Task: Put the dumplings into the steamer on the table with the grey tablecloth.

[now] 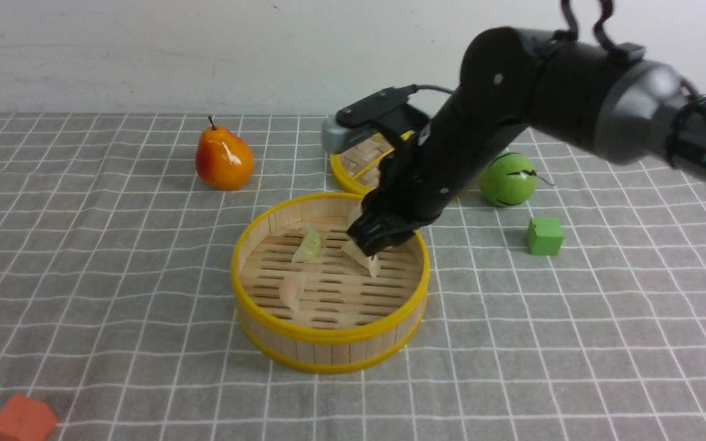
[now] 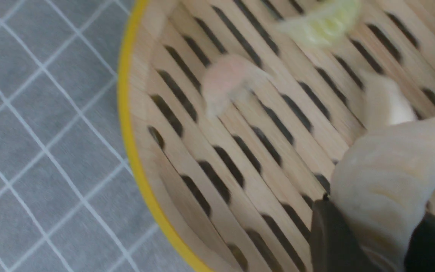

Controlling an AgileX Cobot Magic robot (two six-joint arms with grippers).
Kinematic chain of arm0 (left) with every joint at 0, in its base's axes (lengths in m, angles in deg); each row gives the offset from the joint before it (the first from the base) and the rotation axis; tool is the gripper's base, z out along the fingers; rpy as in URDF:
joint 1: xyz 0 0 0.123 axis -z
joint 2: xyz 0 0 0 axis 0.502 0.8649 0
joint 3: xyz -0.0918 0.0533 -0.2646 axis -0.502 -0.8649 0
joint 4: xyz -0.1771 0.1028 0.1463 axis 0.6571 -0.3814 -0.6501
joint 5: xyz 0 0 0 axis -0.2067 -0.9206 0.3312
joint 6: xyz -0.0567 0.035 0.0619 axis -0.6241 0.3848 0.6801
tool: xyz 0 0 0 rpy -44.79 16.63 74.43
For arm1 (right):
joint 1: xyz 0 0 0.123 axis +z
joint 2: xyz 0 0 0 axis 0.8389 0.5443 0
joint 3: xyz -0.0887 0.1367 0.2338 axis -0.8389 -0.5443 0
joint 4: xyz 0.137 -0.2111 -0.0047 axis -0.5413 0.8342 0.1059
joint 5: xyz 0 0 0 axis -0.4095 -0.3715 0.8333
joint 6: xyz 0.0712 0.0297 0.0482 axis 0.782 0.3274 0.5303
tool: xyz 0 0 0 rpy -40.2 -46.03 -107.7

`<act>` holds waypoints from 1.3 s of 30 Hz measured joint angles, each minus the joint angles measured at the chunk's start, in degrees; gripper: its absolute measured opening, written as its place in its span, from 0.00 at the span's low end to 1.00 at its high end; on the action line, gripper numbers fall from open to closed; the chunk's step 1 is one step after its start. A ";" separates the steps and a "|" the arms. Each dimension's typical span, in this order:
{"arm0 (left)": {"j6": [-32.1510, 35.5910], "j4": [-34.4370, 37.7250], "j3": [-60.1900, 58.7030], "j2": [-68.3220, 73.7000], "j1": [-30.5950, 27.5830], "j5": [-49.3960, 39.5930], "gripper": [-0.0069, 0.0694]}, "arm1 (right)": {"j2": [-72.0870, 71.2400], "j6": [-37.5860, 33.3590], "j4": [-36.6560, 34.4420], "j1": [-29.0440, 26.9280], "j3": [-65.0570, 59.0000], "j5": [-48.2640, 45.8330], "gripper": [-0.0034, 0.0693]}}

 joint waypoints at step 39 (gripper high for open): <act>0.00 -0.61 0.00 0.00 0.00 -2.31 0.13 | -61.17 9.20 19.17 0.06 -59.95 39.28 0.02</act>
